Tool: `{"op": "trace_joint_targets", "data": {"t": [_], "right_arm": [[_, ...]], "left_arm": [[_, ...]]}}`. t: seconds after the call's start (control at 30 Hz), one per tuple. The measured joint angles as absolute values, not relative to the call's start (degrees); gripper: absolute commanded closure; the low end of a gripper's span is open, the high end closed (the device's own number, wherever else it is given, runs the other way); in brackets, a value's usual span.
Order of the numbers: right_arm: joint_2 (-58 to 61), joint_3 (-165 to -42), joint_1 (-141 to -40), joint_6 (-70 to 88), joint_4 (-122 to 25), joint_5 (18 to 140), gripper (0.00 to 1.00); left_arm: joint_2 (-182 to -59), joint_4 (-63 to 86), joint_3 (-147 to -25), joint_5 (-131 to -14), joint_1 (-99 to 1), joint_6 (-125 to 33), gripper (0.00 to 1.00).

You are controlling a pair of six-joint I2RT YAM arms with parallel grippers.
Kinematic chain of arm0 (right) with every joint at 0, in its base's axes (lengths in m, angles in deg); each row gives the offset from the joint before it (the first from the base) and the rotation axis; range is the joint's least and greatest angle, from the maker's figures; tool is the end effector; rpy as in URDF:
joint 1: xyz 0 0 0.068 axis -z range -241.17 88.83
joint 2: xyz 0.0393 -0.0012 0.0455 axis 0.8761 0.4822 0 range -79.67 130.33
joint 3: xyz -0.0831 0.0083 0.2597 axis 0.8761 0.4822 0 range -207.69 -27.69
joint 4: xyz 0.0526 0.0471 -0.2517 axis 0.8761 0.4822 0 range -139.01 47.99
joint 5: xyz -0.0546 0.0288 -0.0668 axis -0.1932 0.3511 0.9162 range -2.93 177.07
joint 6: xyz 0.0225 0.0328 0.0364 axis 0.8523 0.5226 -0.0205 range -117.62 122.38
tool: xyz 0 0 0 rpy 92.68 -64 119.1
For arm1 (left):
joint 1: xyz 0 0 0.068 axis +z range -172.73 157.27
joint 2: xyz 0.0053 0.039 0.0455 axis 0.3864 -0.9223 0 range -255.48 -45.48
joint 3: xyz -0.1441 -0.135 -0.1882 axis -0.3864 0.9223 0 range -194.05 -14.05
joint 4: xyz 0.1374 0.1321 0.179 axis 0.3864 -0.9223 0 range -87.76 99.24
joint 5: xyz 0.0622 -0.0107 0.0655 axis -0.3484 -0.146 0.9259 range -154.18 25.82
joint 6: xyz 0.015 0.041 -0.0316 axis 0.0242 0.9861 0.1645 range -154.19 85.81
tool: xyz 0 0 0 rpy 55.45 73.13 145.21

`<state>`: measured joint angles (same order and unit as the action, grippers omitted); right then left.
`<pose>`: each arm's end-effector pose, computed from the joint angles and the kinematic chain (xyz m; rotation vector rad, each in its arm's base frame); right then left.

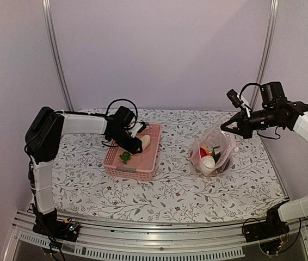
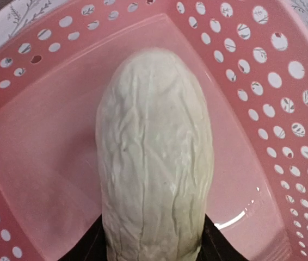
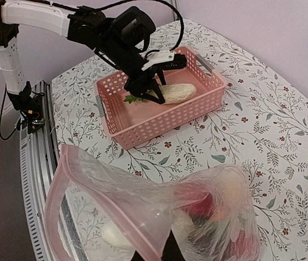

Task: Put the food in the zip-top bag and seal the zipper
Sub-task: Pick up the fake vegetable from the bin, then adjust the zipper food storage bag at the center of the board.

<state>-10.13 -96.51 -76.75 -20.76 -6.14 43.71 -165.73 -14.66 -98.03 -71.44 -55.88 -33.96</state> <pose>0.2302 0.0894 0.3488 -1.0697 1.9275 0.8007 0.3663 -0.2447 0.1501 0.8053 2.5298 -0.3620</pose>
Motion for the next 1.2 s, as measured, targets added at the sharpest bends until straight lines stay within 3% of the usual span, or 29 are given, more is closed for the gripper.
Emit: {"op": "trace_joint_targets", "data": {"t": [0.47,0.83,1.2], "right_arm": [[-6.4,-104.7,-76.7,-19.9,-3.3,53.9,1.0],[1.7,-127.3,-74.2,-22.9,-1.8,78.4,1.0],[5.8,-110.7,-76.0,-20.0,1.5,61.0,1.0]], "left_arm": [[-137.3,-12.0,-91.7,-64.8,-65.1,-38.9,0.63],[-133.4,-8.7,-90.9,-62.6,-71.4,-39.7,0.64],[-131.3,0.6,-87.1,-62.9,-75.7,-40.8,0.63]]}}
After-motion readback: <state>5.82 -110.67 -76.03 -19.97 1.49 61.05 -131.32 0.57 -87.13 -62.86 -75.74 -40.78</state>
